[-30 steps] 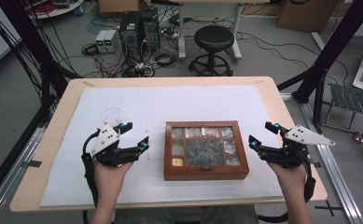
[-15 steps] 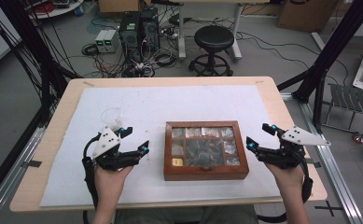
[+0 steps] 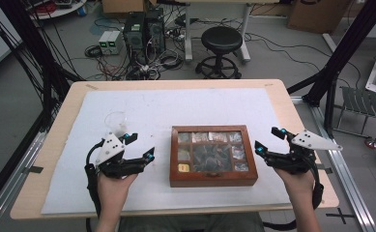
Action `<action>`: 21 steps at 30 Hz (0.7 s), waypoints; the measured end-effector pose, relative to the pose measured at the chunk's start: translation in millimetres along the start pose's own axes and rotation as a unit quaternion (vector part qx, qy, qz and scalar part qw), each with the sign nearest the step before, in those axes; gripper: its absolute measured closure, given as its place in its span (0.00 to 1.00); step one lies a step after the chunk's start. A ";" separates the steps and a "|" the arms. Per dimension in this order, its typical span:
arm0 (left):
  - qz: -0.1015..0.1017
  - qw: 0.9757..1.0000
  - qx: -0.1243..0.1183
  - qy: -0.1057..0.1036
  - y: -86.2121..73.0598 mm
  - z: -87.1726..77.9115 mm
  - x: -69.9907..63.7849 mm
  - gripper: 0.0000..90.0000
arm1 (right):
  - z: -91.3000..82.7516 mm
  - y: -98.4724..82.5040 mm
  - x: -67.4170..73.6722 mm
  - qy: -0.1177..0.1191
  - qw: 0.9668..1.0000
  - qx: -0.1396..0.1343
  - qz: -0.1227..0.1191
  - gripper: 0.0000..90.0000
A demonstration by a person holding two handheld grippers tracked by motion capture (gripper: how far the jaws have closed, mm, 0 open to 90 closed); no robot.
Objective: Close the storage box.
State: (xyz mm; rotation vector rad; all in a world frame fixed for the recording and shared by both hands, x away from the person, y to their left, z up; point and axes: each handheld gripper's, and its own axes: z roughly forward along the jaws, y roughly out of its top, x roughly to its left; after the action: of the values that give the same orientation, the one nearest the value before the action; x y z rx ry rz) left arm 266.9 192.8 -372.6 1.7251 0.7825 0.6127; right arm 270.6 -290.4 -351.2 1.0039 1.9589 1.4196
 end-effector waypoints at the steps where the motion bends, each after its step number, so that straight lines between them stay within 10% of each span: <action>1: 0.000 1.000 0.000 0.000 0.0 -0.2 -0.3 0.28 | 0.2 -0.2 0.1 0.000 1.000 0.001 0.000 0.24; 21: 0.001 1.000 0.008 -0.003 -1.1 3.7 -3.8 0.28 | -2.9 -2.9 -3.2 -0.006 1.000 0.001 0.004 0.24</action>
State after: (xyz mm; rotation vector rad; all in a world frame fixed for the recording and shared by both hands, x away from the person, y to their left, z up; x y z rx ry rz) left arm 266.9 187.8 -374.7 1.7422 0.7836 0.6040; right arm 269.6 -295.2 -353.1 1.0212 1.9512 1.4133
